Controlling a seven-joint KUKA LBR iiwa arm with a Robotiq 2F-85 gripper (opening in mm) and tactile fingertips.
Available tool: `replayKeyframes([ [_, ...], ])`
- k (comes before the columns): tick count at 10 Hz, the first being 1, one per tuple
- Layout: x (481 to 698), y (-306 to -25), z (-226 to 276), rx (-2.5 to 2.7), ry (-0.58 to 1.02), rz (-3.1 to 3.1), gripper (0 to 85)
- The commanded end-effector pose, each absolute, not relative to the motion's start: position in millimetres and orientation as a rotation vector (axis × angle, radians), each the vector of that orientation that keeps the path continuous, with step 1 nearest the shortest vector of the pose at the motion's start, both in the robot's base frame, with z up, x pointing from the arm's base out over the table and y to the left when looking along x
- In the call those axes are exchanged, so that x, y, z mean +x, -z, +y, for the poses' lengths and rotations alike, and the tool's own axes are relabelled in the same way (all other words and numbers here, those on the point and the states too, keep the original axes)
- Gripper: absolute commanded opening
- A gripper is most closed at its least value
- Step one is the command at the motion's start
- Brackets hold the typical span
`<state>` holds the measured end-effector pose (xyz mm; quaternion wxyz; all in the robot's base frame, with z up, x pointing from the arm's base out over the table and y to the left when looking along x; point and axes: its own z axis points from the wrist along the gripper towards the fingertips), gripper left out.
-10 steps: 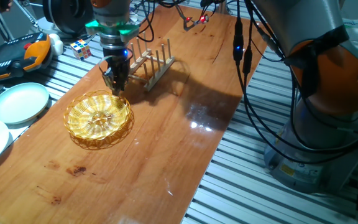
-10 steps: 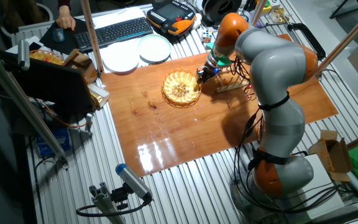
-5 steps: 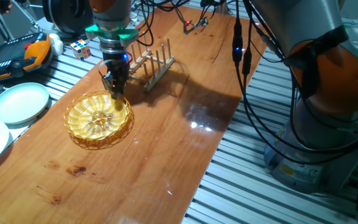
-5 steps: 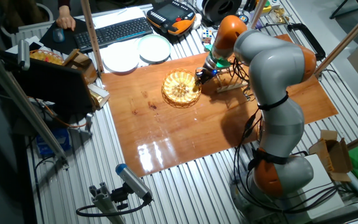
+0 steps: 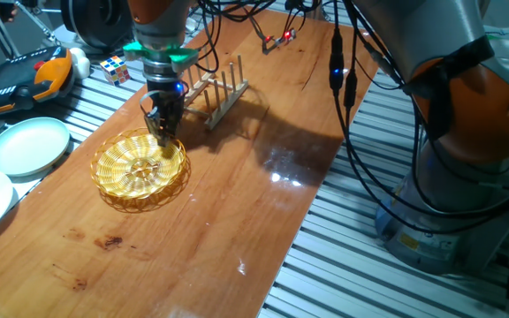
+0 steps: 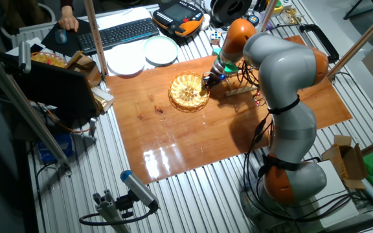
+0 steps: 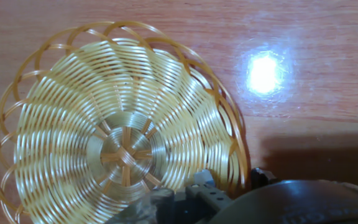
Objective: Put the dish on the dish rack
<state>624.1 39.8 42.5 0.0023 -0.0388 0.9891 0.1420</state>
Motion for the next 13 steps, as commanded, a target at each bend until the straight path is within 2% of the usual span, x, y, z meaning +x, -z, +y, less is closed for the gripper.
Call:
replayKeyframes([
  [1, 624.2, -41.8, 40.3, -0.12, -0.451, 3.102, 39.7],
  [13, 626.1, -35.7, 51.4, -0.094, -0.478, 3.093, 39.7],
])
